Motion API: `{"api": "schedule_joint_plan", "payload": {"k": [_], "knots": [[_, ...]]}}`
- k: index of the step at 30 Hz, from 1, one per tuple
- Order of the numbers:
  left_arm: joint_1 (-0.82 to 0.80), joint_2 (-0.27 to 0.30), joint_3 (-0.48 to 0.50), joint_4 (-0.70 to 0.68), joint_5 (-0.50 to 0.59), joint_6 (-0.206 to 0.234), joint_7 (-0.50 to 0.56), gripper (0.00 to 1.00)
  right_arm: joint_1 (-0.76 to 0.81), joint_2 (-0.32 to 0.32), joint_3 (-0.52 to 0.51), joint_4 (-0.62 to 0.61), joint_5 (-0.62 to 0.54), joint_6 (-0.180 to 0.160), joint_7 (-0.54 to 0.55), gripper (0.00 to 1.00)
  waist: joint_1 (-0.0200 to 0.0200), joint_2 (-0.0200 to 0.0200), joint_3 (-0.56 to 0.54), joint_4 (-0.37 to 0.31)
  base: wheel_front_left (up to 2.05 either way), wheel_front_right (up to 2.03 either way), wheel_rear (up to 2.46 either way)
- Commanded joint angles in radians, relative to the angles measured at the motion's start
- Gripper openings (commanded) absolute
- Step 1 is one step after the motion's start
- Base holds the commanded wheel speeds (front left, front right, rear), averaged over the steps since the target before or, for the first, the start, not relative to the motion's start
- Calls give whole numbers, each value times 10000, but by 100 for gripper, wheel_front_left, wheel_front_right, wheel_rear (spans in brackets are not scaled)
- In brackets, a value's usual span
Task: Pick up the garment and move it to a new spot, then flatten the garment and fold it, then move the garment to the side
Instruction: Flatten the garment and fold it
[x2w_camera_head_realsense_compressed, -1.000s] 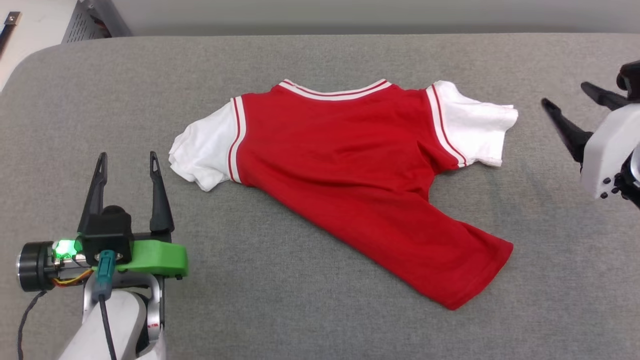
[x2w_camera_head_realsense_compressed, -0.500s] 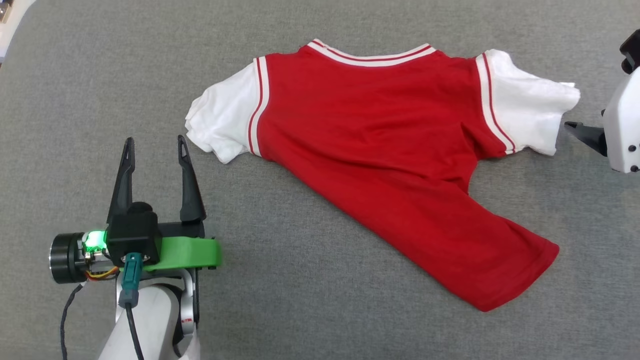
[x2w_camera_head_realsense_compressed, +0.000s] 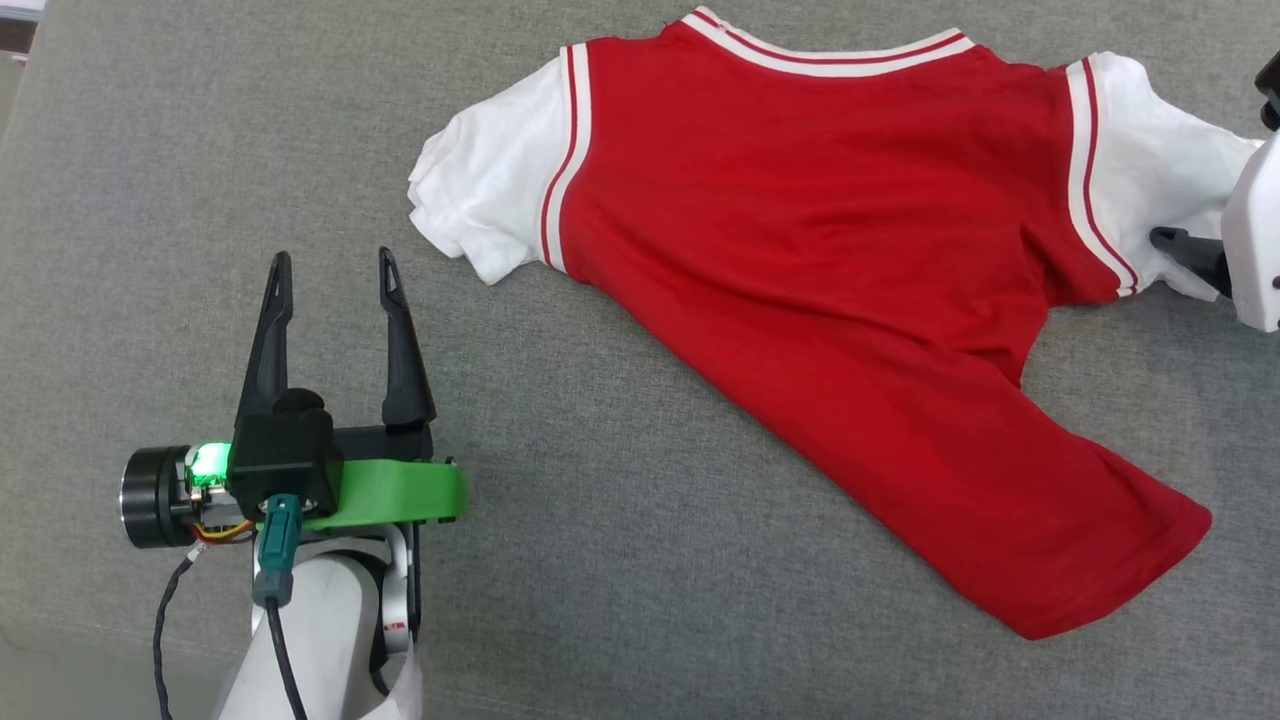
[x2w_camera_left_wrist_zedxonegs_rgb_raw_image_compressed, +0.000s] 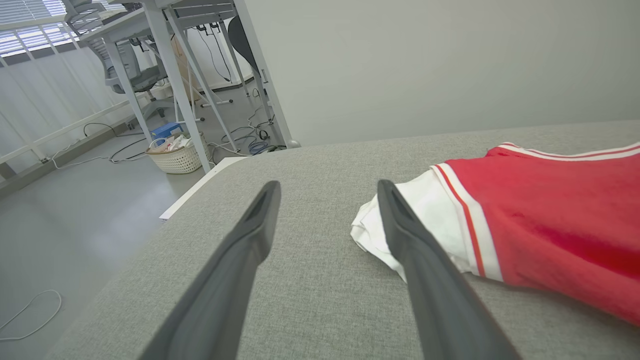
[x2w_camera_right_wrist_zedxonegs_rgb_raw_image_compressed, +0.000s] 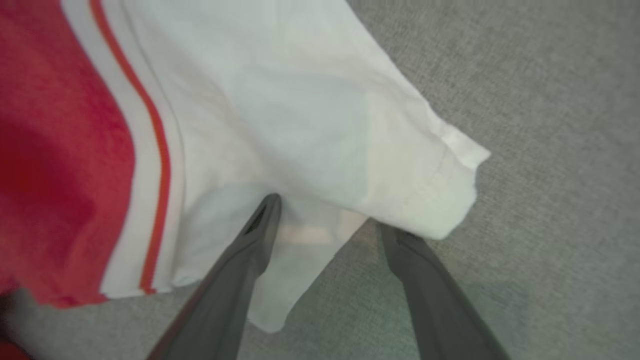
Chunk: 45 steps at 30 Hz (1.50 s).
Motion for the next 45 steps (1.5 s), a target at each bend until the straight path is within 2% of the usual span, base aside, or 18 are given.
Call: {"api": "schedule_joint_plan", "payload": {"k": [1, 2, 3, 11, 22, 28, 29, 30, 33, 38, 45], "knots": [[-168, -75, 76, -1, 139, -58, -57, 100, 417, 284, 390, 349, 112, -7, -60, 100, 0, 0, -36, -41, 0, 0, 0], [-139, -99, 127, 6, 170, -84, -57, 100, 399, 289, 393, 358, 176, -7, -196, 31, 0, 0, -81, -93, 0, 0, 0], [-116, -119, 157, 20, 193, -109, -57, 100, 390, 282, 386, 367, 237, -7, -297, 0, 0, 0, -124, -123, 0, 0, 0], [274, -135, 380, 237, 364, -317, -57, 100, 765, -41, 450, -106, 776, -7, -1633, 0, 0, 0, -947, -554, 0, 0, 0], [1112, 42, 636, 307, 494, -403, -57, 100, 3420, -1355, 134, -1661, 1782, -7, -2800, 0, 0, 0, -2031, -1255, 0, 0, 0], [1235, 98, 673, 331, 544, -434, -57, 100, 4663, -1260, -75, -1624, 1737, -7, -3032, 0, 0, 0, -2127, -1485, 0, 0, 0], [1239, 105, 669, 344, 551, -444, -57, 100, 4756, -1181, -149, -1601, 1694, -7, -3146, 15, 0, 0, -2138, -1505, 0, 0, 0], [1245, 117, 671, 366, 559, -450, -57, 100, 4847, -1060, -263, -1595, 1638, -7, -3324, 100, 0, 0, -2171, -1538, 0, 0, 0], [1324, 166, 687, 448, 573, -463, -57, 100, 5091, -828, -619, -1746, 1430, -7, -3862, 100, 0, 0, -2341, -1643, 0, 0, 0], [1527, 243, 749, 524, 571, -454, -57, 100, 5652, -951, -1305, -2728, 1025, -7, -4368, 100, 0, 0, -2669, -1837, 0, 0, 0], [1725, 285, 753, 473, 577, -458, -57, 100, 6167, -1336, -3523, -4748, 341, -7, -4298, 100, 0, 0, -2849, -1981, 0, 0, 0]]}}
